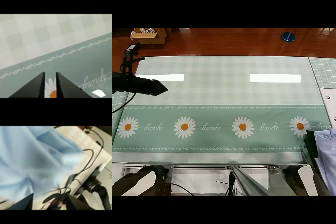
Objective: Fold the shirts.
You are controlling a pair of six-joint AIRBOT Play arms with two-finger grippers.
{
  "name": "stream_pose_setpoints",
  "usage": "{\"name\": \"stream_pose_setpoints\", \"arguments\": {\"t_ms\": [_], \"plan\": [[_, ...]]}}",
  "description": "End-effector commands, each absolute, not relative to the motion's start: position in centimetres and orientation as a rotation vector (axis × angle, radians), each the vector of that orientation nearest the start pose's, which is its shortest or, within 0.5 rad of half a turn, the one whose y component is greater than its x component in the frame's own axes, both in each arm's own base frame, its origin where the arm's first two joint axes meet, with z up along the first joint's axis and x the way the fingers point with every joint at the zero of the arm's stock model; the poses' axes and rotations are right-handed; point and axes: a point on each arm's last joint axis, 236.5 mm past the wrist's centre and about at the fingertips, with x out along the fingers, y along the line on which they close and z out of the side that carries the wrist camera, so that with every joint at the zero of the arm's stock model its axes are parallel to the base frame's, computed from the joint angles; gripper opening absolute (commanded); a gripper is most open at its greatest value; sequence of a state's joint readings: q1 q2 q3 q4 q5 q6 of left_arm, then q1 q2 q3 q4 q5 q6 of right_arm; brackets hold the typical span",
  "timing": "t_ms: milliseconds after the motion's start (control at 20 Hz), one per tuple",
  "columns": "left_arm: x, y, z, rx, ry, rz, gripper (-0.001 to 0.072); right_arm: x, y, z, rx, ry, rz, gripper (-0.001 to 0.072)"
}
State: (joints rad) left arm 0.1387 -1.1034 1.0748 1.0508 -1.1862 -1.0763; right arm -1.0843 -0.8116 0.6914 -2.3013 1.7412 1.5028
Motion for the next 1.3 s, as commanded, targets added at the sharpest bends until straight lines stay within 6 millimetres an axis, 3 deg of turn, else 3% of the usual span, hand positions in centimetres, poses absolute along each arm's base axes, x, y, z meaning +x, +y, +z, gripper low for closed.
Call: {"name": "stream_pose_setpoints", "arguments": {"t_ms": [0,100,200,300,350,400,450,500,550,600,750,900,950,1000,1050,1250], "plan": [[36.3,-5.8,6.8,-0.126,1.06,-0.438,0.0195,-8.0,-21.4,4.9,0.296,1.973,-1.331,0.048],[36.3,-5.8,6.8,-0.128,1.06,-0.439,0.0195,-6.3,-22.7,4.8,0.302,1.864,-1.326,0.0481],[36.3,-5.8,6.8,-0.127,1.059,-0.439,0.0195,-1.5,-25.2,5.5,0.36,1.631,-1.265,0.0481],[36.4,-5.8,6.9,-0.127,1.056,-0.438,0.0197,7.9,-28.3,8.6,0.431,1.292,-1.103,0.0481],[36.4,-5.8,6.9,-0.124,1.054,-0.44,0.0198,14.4,-28.8,11.5,0.475,1.099,-0.959,0.048],[36.7,-5.7,6.9,-0.123,1.043,-0.433,0.0204,20.5,-28.0,14.5,0.509,0.944,-0.793,0.048],[37.3,-5.5,7.0,-0.106,1.021,-0.429,0.0206,26.3,-25.9,17.6,0.534,0.827,-0.607,0.048],[37.9,-5.3,6.9,-0.089,1.003,-0.428,0.0308,30.6,-23.1,19.5,0.542,0.776,-0.452,0.0481],[38.5,-5.2,6.6,-0.1,0.992,-0.413,0.0533,33.9,-19.7,20.1,0.534,0.777,-0.319,0.048],[38.9,-5.3,6.4,-0.121,0.992,-0.403,0.0605,36.3,-16.2,19.5,0.487,0.817,-0.207,0.048],[38.9,-6.7,6.2,-0.119,1.0,-0.426,0.0605,39.7,-7.8,15.6,0.234,0.989,-0.007,0.048],[40.1,-7.8,6.7,-0.103,0.961,-0.384,0.0586,40.7,-3.4,11.1,-0.032,1.153,0.04,0.0494],[40.4,-7.6,6.4,-0.083,0.963,-0.347,0.0591,40.7,-2.6,9.6,-0.088,1.208,0.032,0.061],[40.3,-7.6,5.9,-0.05,0.976,-0.334,0.0679,40.4,-2.0,8.0,-0.145,1.274,0.034,0.0615],[40.2,-7.6,5.5,-0.025,0.991,-0.327,0.0714,40.0,-1.7,6.7,-0.197,1.33,0.031,0.0615],[40.0,-6.9,4.5,0.044,1.023,-0.283,0.0714,39.9,-2.0,4.2,-0.279,1.419,0.006,0.0612]]}}
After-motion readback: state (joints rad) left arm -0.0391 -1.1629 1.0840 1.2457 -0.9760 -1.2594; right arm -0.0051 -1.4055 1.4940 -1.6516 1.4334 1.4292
